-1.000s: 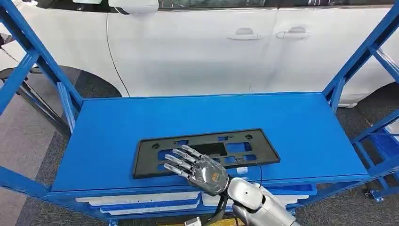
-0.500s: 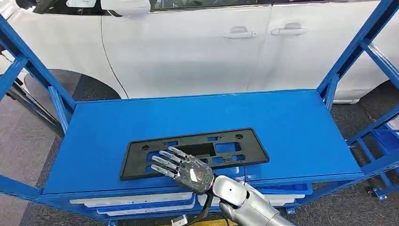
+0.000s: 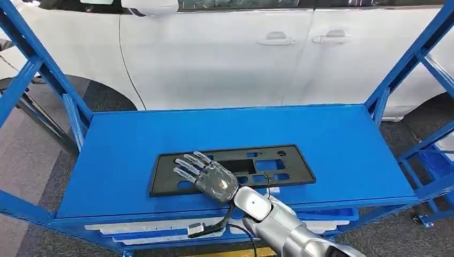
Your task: Take the parts from the cabinet and place them on the table.
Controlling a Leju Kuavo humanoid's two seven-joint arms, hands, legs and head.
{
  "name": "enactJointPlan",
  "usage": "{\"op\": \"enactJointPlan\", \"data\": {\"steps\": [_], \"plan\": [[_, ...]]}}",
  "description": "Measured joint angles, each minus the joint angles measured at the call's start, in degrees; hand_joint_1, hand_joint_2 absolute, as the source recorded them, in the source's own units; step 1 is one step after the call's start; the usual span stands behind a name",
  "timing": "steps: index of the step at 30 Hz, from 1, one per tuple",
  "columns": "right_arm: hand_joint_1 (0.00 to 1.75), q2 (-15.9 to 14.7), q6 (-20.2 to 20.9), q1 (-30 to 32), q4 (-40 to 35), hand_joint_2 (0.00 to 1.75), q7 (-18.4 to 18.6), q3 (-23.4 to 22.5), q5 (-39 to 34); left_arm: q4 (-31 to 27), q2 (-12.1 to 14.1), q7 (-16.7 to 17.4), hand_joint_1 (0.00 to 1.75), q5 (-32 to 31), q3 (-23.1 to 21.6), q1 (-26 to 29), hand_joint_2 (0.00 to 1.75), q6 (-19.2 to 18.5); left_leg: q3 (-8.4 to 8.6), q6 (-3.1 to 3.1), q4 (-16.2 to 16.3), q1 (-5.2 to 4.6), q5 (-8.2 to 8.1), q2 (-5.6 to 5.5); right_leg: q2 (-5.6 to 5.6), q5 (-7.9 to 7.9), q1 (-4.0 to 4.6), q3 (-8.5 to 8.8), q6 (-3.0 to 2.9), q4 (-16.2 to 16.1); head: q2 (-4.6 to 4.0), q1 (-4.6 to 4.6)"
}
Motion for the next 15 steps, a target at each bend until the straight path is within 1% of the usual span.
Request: {"op": "enactJointPlan", "data": {"steps": [1, 2, 3, 4, 5, 6, 7, 9, 10, 11, 12, 13, 14, 15], "plan": [[0.00, 0.1, 0.0, -0.6, 1.8, 1.75, 1.0, -0.3, 0.0, 0.0, 0.0, -0.1, 0.00, -0.1, 0.0, 0.1, 0.00, -0.1, 0.02, 0.00, 0.0, 0.00, 0.01, 0.00, -0.01, 0.31, -0.01, -0.59, 0.02, 1.2, 0.00, 0.00], [0.00, 0.4, 0.0, -1.3, 3.0, 1.75, 1.7, -0.7, 0.0, 0.0, 0.0, -0.1, 0.00, -0.1, 0.0, 0.1, 0.00, -0.2, 0.07, -0.01, 0.0, 0.00, 0.02, -0.01, -0.02, 1.67, -0.02, 0.17, -0.06, -0.3, 0.00, 0.00], [0.00, 0.6, 0.0, -2.2, 4.6, 1.75, 2.0, -1.3, -0.2, 0.0, 0.0, -0.2, 0.00, -0.1, 0.0, 0.1, 0.00, -0.3, 0.13, -0.02, 0.0, -0.03, 0.05, -0.06, -0.02, 4.06, -0.01, 2.39, -0.31, -4.5, 0.00, 0.00], [0.00, 0.6, 0.0, -2.9, 5.5, 1.75, 2.2, -1.7, -0.2, 0.0, 0.0, -0.2, 0.00, -0.2, 0.0, 0.1, 0.00, -0.4, 0.23, -0.05, 0.0, -0.09, 0.10, -0.16, -0.02, 6.44, 0.12, 5.40, -0.77, -10.0, 0.00, 0.00], [0.00, 0.6, 0.0, -3.7, 6.3, 1.75, 2.3, -2.0, -0.2, 0.0, 0.0, -0.2, 0.00, -0.2, 0.0, 0.1, 0.00, -0.4, 0.29, -0.17, 0.0, -0.15, 0.19, -0.22, -0.03, 7.94, 0.41, 8.19, -1.45, -14.9, -0.02, 0.00], [0.00, 0.7, -0.1, -4.3, 7.0, 1.75, 2.4, -2.4, -0.2, 0.0, -0.2, -0.2, 0.00, -0.2, 0.0, 0.1, 0.00, -0.4, 0.25, -0.49, 0.2, -0.41, 0.13, -0.25, -0.02, 7.57, 0.80, 9.15, -2.11, -17.3, 0.00, 0.00], [0.00, 0.8, -0.2, -4.5, 7.4, 1.75, 2.4, -2.5, -0.2, 0.0, -0.2, -0.2, 0.00, -0.2, 0.0, 0.1, 0.00, -0.4, 0.24, -0.72, 0.1, -0.42, 0.13, -0.33, -0.13, 7.78, 0.77, 9.05, -2.14, -17.4, 0.00, 0.00], [0.00, 0.9, -0.2, -4.7, 8.1, 1.75, 2.5, -2.7, -0.2, 0.0, -0.2, -0.3, 0.00, -0.2, 0.0, 0.1, 0.00, -0.4, 0.20, -1.13, 0.0, -0.20, 0.15, -0.29, -0.05, 7.87, 1.00, 8.94, -2.25, -17.4, 0.00, 0.00], [0.07, 0.9, -0.3, -4.9, 8.6, 1.75, 2.9, -2.8, -0.2, 0.0, -0.2, -0.3, 0.00, -0.2, 0.0, 0.1, 0.00, -0.4, 0.41, -1.58, -0.3, -0.07, 0.33, -0.26, 0.01, 7.95, 1.11, 8.94, -2.57, -17.4, 0.00, 0.00], [1.75, 0.9, -0.2, -5.2, 8.9, 1.75, 3.5, -3.0, -0.1, 0.0, -0.2, -0.3, 0.00, -0.2, 0.0, 0.1, 0.00, -0.4, 0.60, -1.99, -0.6, -0.35, 0.44, -0.26, 0.08, 8.53, 0.78, 9.11, -2.89, -18.1, 0.00, 0.00], [1.75, 1.2, 0.0, -5.3, 9.3, 1.75, 4.7, -3.3, 0.2, 0.0, -0.1, -0.3, 0.00, -0.3, 0.0, 0.1, 0.00, -0.4, 0.42, -2.13, 0.0, -0.15, 0.05, -0.20, -0.07, 9.15, 0.31, 9.58, -2.82, -18.9, 0.00, 0.00], [1.75, 1.2, 0.2, -5.3, 9.9, 1.75, 5.7, -3.6, 0.4, 0.0, 0.1, -0.3, 0.00, -0.3, 0.0, 0.0, 0.00, -0.4, -0.36, -2.39, 1.8, -0.20, -1.53, -0.20, 0.00, 9.30, 0.23, 9.65, -3.10, -19.1, 0.00, 0.00], [1.75, 1.2, 0.2, -5.5, 10.6, 1.75, 6.5, -4.1, 0.5, 0.0, 0.1, -0.3, 0.00, -0.4, 0.0, 0.0, 0.00, -0.5, -2.33, -2.53, 6.1, -0.14, -4.27, -0.21, -0.08, 9.36, 0.22, 9.48, -3.25, -19.1, -0.02, 0.00], [1.75, 1.2, 0.2, -5.6, 11.1, 1.75, 7.0, -4.5, 0.5, 0.0, 0.1, -0.3, 0.00, -0.6, 0.0, 0.1, 0.00, -0.7, -4.05, -2.68, 10.1, -0.01, -6.25, -0.21, -0.12, 9.37, 0.25, 9.42, -3.27, -19.1, 0.00, 0.00]]}}
